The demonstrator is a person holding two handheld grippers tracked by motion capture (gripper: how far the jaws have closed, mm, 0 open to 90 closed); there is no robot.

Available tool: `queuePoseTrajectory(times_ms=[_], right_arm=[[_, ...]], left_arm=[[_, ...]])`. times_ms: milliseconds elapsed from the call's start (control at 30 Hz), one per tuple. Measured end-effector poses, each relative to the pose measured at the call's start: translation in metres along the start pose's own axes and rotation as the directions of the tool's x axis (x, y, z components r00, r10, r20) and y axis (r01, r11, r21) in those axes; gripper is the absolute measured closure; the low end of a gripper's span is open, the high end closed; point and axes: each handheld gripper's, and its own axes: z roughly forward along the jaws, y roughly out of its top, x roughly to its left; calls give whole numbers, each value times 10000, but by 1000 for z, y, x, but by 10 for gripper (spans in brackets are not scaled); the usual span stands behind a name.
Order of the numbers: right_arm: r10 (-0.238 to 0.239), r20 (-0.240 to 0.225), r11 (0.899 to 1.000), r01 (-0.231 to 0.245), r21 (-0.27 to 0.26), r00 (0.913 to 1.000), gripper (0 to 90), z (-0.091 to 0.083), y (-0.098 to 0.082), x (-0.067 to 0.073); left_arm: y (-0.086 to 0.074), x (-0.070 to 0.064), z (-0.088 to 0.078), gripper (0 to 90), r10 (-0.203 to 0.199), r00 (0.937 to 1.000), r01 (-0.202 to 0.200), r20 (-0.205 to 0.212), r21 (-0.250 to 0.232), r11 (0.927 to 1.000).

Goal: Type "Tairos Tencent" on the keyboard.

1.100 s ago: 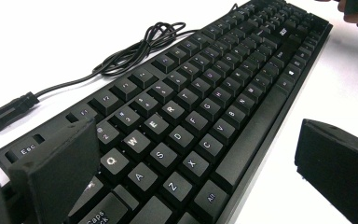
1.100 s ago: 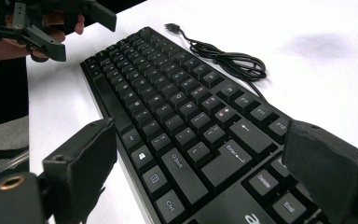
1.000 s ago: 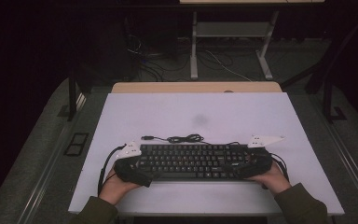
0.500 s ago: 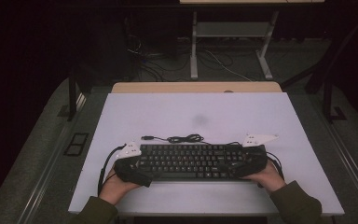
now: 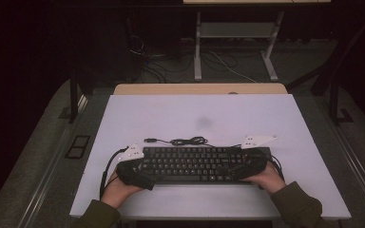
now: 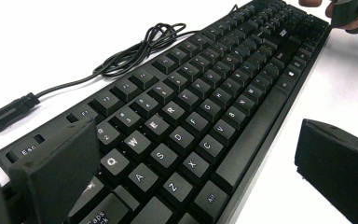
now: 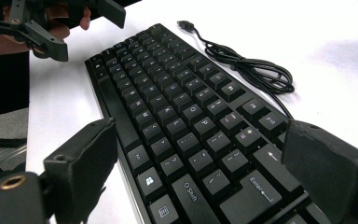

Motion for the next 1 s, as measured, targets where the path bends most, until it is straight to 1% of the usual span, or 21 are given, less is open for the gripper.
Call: queuePoseTrajectory(times_ms=[167, 200, 267, 333, 433, 567, 600, 667, 700, 800, 833, 867, 967, 1000], right_arm=[[-54, -52, 9999, 55, 110, 10000, 102, 7, 3, -1], [-114, -53, 9999, 114, 129, 9999, 136, 8, 3, -1], [-72, -78, 9998, 73, 190, 9999, 149, 9, 4, -1], [-119, -104, 9996, 122, 242, 9999, 180, 10, 4, -1], [-210, -117, 9992, 214, 342, 9997, 245, 12, 3, -1], [-314, -125, 9982, 320, 502, 9994, 363, 13, 2, 0], [-314, -125, 9982, 320, 502, 9994, 363, 13, 2, 0], [-373, -160, 9978, 381, 536, 9992, 418, 13, 1, 0], [-390, -178, 9975, 400, 576, 9991, 474, 13, 1, 0], [-397, -192, 9970, 408, 651, 9990, 550, 13, 1, -1], [-408, -218, 9968, 422, 676, 9989, 571, 13, 1, -1], [-408, -218, 9968, 422, 676, 9989, 571, 13, 1, -1], [-477, -268, 9957, 497, 777, 9985, 638, 13, 0, -1], [-513, -285, 9951, 535, 829, 9983, 693, 14, 0, 0]], left_arm=[[0, 0, 0, 0, 1, 10000, -1, -7, 3, 10000], [0, 0, 0, 0, -8, 10000, 8, -6, -11, 10000], [0, 0, 0, 0, -10, 10000, 10, -5, -18, 10000], [0, 0, 0, 0, -1, 10000, 1, -1, -11, 10000], [0, 0, 0, 0, 13, 10000, -13, -6, 0, 10000], [0, 0, 0, 0, 25, 10000, -25, -14, -17, 10000], [0, 0, 0, 0, 27, 10000, -27, -17, -13, 10000], [0, 0, 0, 0, 30, 10000, -30, -14, -11, 10000], [0, 0, 0, 0, 27, 10000, -27, -16, -10, 10000], [0, 0, 0, 0, 29, 10000, -29, -19, -17, 10000], [0, 0, 0, 0, 24, 10000, -24, -23, -20, 10000], [0, 0, 0, 0, 23, 10000, -23, -24, -28, 10000], [0, 0, 0, 0, 23, 10000, -23, -28, -28, 10000], [0, 0, 0, 0, 25, 10000, -25, -29, -28, 10000]])
